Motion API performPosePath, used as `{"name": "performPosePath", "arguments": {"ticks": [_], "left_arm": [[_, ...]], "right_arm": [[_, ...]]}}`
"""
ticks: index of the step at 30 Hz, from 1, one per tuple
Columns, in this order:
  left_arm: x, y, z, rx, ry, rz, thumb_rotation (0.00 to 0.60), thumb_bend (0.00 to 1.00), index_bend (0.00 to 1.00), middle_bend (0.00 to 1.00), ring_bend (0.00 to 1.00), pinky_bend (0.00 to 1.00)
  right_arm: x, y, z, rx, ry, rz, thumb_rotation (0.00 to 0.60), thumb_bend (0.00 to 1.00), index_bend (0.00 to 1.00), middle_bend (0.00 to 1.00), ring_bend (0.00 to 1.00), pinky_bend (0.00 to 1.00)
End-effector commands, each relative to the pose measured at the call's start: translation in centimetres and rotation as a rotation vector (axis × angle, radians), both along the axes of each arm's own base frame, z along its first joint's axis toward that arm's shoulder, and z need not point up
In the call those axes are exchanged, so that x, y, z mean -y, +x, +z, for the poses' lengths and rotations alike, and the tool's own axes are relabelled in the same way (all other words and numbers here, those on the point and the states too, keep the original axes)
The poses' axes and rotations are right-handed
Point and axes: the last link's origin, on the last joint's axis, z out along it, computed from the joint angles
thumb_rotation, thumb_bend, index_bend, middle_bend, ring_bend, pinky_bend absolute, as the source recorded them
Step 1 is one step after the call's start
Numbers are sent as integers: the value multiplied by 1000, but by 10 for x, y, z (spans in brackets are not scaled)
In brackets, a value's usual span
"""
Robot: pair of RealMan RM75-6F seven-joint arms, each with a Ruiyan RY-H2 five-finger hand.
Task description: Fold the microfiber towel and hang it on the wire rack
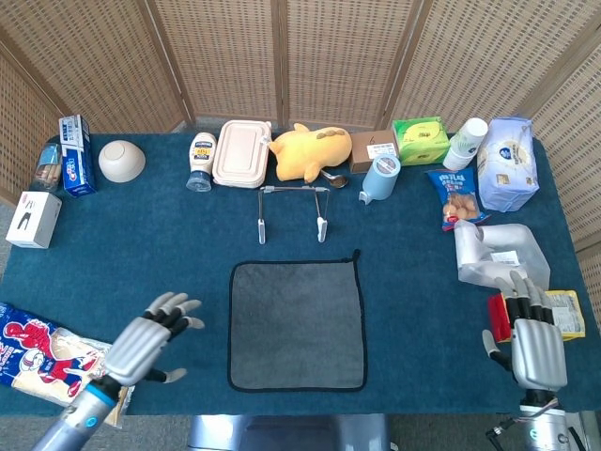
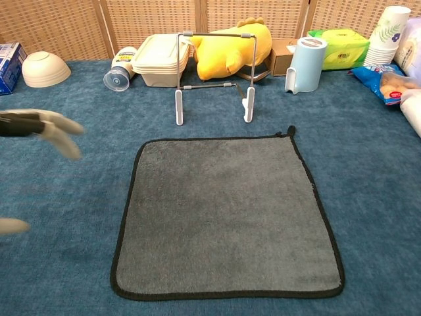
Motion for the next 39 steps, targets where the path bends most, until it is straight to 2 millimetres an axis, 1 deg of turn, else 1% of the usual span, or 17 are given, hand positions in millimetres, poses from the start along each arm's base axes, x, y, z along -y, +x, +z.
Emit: {"name": "performPosePath", "arguments": {"ticks": [1, 4, 8, 11, 18, 23, 26, 35, 39], "left_arm": [[-12, 31, -28, 28, -116, -79, 600, 204, 281, 134, 31, 0], [-18, 46, -43, 31, -168, -121, 600, 204, 281, 131, 24, 0], [-24, 60, -58, 34, -207, -161, 600, 203, 281, 123, 14, 0], [-29, 74, -74, 39, -242, -201, 600, 203, 280, 117, 6, 0], [-35, 85, -102, -25, -245, -249, 600, 198, 220, 53, 0, 0], [-31, 95, -121, -38, -281, -256, 600, 197, 209, 44, 0, 0], [-30, 98, -129, -47, -295, -257, 600, 197, 205, 38, 0, 0], [-26, 105, -144, -47, -320, -255, 600, 197, 198, 29, 0, 0], [-25, 108, -149, -59, -298, -276, 600, 197, 196, 28, 0, 0]], "right_arm": [[-2, -3, 1, 2, -7, -11, 600, 313, 100, 34, 0, 0], [-4, -6, 3, 2, -14, -19, 600, 313, 101, 34, 0, 0], [-4, -8, 6, 0, -24, -24, 600, 312, 100, 34, 0, 0], [-4, -10, 8, -3, -33, -30, 600, 312, 100, 34, 0, 0], [-4, -13, 9, -1, -37, -41, 600, 313, 100, 34, 0, 0], [-3, -13, 11, -2, -43, -41, 600, 313, 100, 34, 0, 0], [-3, -13, 12, -5, -47, -39, 600, 312, 100, 34, 0, 0], [-4, -15, 15, -6, -55, -49, 600, 313, 100, 34, 0, 0], [-5, -17, 16, -5, -59, -52, 600, 312, 101, 34, 0, 0]]}}
